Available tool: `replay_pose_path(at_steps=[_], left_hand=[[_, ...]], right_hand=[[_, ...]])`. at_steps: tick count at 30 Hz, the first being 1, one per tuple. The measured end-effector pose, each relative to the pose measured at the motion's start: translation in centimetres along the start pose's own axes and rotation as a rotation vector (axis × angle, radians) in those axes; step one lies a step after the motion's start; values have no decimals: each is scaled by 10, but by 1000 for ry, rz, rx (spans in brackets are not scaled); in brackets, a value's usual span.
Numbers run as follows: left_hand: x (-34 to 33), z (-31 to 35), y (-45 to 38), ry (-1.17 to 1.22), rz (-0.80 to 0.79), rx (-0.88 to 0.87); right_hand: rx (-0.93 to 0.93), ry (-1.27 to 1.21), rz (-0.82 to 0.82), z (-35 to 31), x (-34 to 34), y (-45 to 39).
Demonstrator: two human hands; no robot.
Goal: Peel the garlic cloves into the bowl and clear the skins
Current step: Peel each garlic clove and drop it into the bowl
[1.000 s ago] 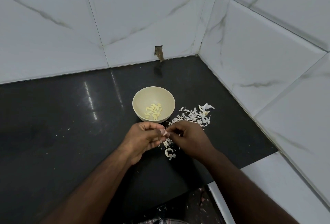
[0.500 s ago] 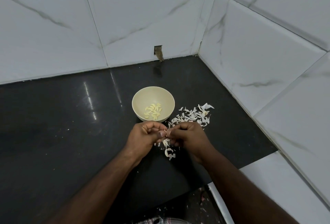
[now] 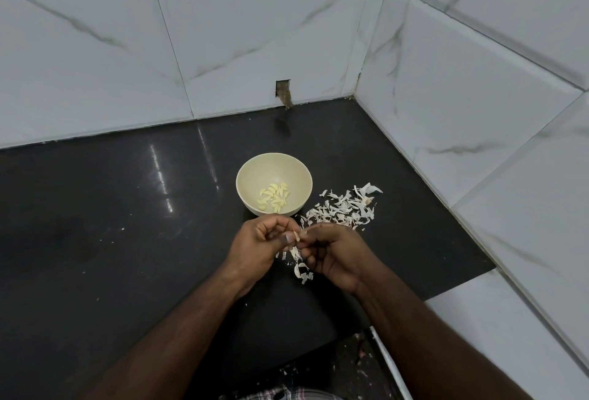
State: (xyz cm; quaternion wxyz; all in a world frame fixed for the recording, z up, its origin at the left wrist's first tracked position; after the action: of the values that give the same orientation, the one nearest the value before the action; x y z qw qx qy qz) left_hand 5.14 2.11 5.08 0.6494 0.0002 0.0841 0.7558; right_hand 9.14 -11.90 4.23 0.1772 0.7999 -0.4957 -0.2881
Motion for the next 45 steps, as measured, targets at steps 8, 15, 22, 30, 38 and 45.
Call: replay_pose_path(at_steps=[8,15,22,30,38,45], left_hand=[[3,-10,-1,177,56,159],[2,-12,0,239,51,239],[2,-12,-2,279,101,246],[3,-12,-2,214,127,228],[4,-13,-4,141,133,202],[5,-13,-4,74,103,208]], right_hand=[[286,290,121,-17,4,2],[437,479,196,-29,10,8],[504,708,149,-26,0,8],[606,1019,274,-28,-6,9],[568,1094,259,-28,-8,6],[545,1253,236,-25,-15,4]])
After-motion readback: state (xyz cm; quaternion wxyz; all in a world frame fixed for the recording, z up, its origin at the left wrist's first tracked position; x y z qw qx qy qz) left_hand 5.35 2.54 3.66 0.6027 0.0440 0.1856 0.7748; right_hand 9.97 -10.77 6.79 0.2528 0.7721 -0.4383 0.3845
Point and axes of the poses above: each hand's wrist, its own y-axis away from the middle knuckle, its own x-axis out of the back of the hand, z = x × y, the point moved 5 cm from there along -y, towards the middle knuckle, and after that the axes turned 2 degrees about y, right-handed, at the moved point
